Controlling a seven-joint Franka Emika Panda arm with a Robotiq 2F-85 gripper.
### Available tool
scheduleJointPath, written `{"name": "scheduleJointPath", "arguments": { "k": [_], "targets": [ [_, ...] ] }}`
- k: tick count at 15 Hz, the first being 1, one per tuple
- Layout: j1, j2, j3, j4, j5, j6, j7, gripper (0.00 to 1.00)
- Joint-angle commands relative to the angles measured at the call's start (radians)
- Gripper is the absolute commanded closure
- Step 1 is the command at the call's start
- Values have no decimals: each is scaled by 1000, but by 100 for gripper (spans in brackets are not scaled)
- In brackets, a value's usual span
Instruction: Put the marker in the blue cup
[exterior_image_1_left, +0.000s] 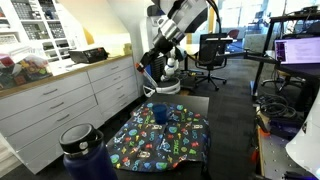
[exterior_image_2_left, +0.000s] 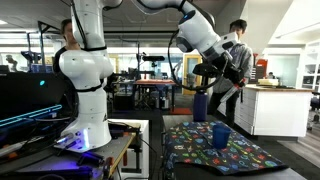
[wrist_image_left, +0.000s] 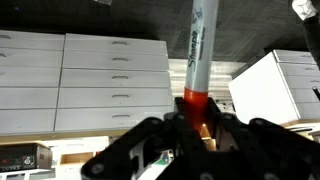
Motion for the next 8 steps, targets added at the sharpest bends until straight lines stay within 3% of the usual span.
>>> {"name": "scheduleJointPath", "arguments": {
  "k": [1,8],
  "targets": [
    [1,-18,-4,-9,185,-4,-206,94],
    [-17,27,-15,8,525,-45,-599,94]
  ]
}}
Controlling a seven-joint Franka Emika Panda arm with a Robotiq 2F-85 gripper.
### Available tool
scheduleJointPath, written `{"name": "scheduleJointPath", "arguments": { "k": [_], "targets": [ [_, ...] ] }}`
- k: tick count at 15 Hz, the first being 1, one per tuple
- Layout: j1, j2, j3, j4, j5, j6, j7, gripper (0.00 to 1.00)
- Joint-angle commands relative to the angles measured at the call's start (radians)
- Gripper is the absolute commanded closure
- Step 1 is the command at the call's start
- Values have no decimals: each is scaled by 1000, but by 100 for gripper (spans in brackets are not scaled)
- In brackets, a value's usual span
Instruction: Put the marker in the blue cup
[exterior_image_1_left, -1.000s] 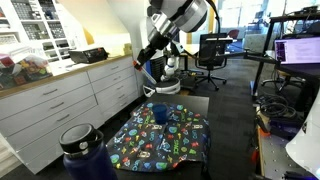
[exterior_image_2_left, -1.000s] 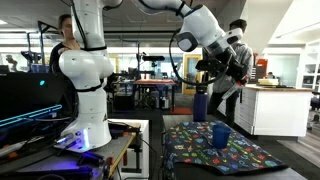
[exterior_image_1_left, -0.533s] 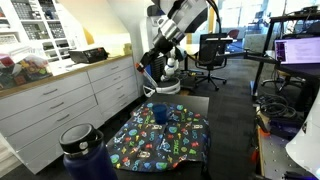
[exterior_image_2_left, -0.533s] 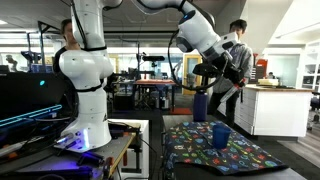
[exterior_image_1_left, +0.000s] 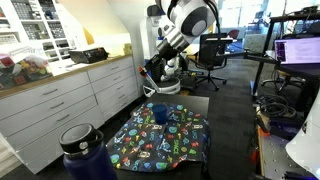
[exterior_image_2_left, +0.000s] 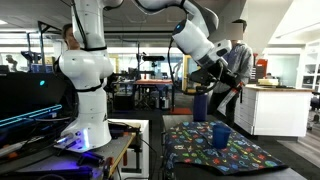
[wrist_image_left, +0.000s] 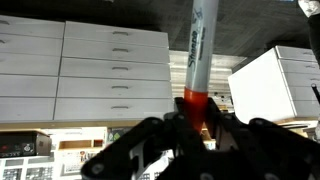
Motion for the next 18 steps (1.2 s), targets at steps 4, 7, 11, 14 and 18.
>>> {"name": "scheduleJointPath", "arguments": {
  "k": [4,7,11,14,18],
  "targets": [
    [-21,59,-33,4,304,-112,-360,94],
    [-16,92,-53,-11,399,-172,-486,94],
    [-12,119,-70,-36,471,-240,-607,94],
    [-13,121,-79,-63,501,-280,-657,94],
    [-17,114,-92,-101,515,-328,-690,94]
  ]
}}
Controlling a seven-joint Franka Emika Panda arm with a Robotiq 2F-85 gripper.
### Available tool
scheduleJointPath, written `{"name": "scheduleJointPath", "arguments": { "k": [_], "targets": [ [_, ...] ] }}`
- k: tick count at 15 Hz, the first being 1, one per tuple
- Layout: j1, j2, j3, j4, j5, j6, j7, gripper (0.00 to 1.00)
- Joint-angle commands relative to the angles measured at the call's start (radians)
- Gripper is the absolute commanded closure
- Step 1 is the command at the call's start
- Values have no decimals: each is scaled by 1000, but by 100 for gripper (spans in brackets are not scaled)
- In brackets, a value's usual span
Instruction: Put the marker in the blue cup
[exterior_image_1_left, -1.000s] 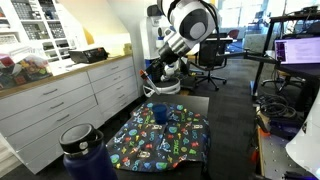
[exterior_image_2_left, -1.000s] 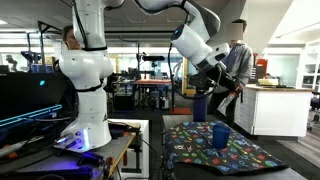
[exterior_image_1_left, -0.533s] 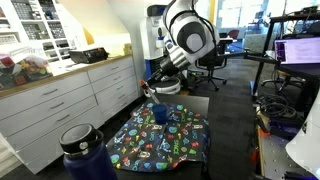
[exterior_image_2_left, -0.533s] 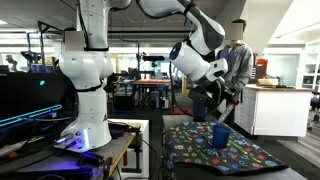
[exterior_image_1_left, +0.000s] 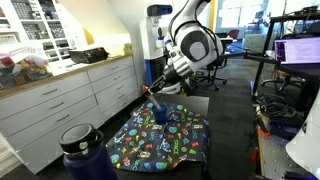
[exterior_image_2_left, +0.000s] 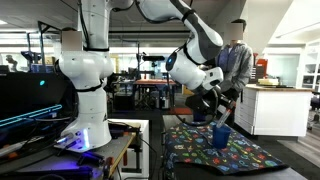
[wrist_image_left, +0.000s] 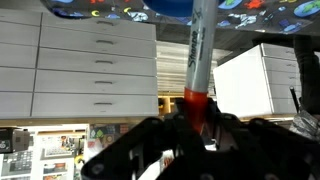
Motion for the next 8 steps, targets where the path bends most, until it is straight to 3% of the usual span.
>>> {"name": "scheduleJointPath", "arguments": {
  "k": [1,8],
  "targets": [
    [-13,-30,-18,-56,35,-70,-63,94],
    [21,-34,-98,-108,12,-150,-55,94]
  ]
}}
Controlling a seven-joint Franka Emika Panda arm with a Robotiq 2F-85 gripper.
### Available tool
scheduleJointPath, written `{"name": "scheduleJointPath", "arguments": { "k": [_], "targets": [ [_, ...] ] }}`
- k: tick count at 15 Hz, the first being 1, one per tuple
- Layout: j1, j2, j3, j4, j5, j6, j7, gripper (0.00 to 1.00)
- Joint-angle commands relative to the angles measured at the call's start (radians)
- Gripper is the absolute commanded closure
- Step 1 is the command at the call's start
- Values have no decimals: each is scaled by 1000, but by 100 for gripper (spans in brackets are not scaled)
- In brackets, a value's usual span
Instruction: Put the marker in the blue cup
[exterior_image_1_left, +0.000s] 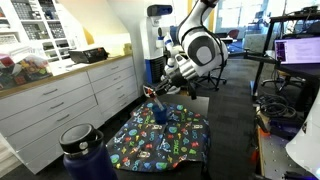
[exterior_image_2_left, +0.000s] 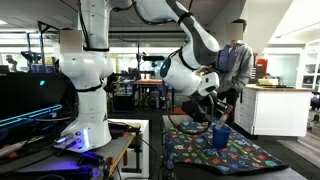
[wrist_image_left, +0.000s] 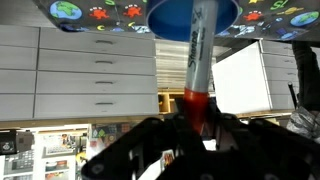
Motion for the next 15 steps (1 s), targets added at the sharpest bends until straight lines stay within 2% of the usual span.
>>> {"name": "scheduleJointPath", "arguments": {
  "k": [1,2,3,4,6,12,15],
  "targets": [
    [12,-33,-40,-46,5,-59,-18,94],
    [13,-28,-44,-47,5,-67,-19,93],
    [17,-23,-43,-48,8,-69,-19,53],
    [19,-22,-43,-48,4,-71,-19,52],
    [24,-15,-41,-49,8,-79,-19,41],
    [44,-14,-37,-41,14,-77,-19,2],
    [52,-34,-33,-31,1,-52,2,0]
  ]
}}
